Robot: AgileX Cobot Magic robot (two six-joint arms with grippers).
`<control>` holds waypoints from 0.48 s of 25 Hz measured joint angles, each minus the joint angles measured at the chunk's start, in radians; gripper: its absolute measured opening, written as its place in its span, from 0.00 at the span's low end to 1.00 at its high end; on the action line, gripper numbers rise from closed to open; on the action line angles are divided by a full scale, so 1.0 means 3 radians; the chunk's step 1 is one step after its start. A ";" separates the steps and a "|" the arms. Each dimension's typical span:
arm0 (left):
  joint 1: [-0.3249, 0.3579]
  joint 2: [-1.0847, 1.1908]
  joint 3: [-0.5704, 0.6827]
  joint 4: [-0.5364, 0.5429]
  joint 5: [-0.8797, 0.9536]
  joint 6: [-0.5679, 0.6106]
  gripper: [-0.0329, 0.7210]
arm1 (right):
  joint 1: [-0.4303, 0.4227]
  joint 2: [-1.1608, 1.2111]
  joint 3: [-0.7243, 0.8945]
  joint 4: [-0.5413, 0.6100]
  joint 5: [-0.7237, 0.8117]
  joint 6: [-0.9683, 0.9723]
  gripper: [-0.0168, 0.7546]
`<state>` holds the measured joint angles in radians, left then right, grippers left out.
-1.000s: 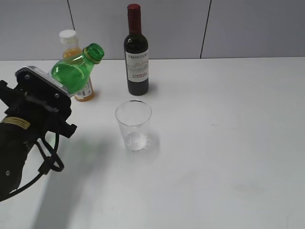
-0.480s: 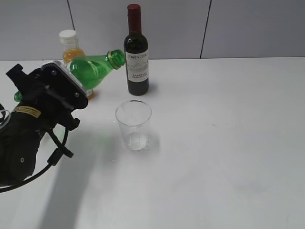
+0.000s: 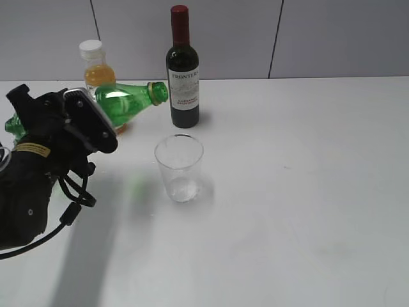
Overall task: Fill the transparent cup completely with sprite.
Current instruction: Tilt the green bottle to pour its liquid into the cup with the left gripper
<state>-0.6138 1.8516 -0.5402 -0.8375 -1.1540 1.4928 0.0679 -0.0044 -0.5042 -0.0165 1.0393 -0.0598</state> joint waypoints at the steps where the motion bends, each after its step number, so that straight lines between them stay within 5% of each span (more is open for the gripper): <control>1: 0.0000 0.0000 0.0000 0.0011 0.0000 0.0054 0.65 | 0.0000 0.0000 0.0000 0.0000 0.0000 0.0000 0.79; 12: 0.0000 0.0000 0.0000 0.0069 0.0000 0.0532 0.65 | 0.0000 0.0000 0.0000 0.0000 0.0000 0.0000 0.79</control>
<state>-0.6138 1.8516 -0.5402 -0.8169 -1.1540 1.6525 0.0679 -0.0044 -0.5042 -0.0165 1.0393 -0.0598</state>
